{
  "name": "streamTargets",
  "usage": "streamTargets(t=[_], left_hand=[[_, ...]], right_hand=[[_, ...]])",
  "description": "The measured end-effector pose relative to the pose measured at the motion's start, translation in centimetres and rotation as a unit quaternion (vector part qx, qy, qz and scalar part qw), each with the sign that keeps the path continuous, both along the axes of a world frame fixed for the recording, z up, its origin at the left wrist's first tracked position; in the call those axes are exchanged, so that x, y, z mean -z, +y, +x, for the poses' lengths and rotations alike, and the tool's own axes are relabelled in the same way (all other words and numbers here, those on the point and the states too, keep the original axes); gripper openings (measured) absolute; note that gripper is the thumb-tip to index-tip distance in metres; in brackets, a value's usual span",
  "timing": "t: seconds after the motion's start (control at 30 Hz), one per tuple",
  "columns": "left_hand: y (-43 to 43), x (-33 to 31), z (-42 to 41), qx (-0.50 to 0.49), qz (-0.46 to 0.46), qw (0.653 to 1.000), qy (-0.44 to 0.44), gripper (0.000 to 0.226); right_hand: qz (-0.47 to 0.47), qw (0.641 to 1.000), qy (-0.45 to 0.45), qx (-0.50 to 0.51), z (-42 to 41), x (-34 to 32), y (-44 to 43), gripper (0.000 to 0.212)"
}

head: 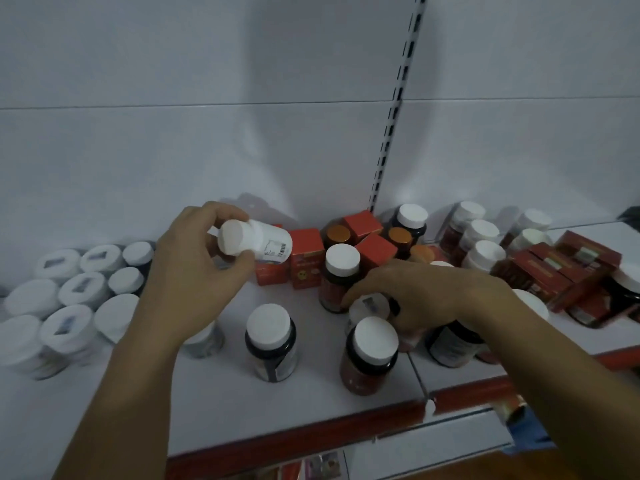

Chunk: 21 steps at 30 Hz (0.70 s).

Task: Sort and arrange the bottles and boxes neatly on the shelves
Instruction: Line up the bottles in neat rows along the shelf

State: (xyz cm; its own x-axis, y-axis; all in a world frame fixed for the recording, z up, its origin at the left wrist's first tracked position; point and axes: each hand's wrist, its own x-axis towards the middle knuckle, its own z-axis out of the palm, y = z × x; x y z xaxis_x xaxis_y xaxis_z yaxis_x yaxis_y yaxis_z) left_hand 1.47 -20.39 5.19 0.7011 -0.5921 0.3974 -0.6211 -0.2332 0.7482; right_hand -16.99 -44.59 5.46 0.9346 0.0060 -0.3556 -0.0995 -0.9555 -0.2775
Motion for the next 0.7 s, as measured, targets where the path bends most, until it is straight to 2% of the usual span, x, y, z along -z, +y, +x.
streamTargets(t=[0.1,0.33,0.53,0.6,0.7], left_hand=[[0.6,0.5,0.3,-0.008,-0.012,1.0,0.009,0.043],[3.3,0.4,2.6,0.011,-0.017,1.0,0.004,0.042],[10.3,-0.5,6.9,-0.014,-0.045,0.999,-0.017,0.042],[13.6,-0.7,9.0,-0.037,-0.049,0.998,-0.021,0.042],[18.8,-0.6,12.3,-0.065,-0.06,0.996,-0.019,0.043]], right_hand=[[0.017,0.999,-0.025,0.013,-0.3,0.4,0.1,0.056],[0.059,0.981,-0.17,0.067,-1.4,-3.4,-0.2,0.052],[0.113,0.945,-0.287,0.108,4.5,-4.4,5.6,0.049],[0.153,0.932,-0.306,0.122,7.5,-4.2,8.4,0.047],[0.269,0.897,-0.328,0.123,12.0,-4.1,12.7,0.043]])
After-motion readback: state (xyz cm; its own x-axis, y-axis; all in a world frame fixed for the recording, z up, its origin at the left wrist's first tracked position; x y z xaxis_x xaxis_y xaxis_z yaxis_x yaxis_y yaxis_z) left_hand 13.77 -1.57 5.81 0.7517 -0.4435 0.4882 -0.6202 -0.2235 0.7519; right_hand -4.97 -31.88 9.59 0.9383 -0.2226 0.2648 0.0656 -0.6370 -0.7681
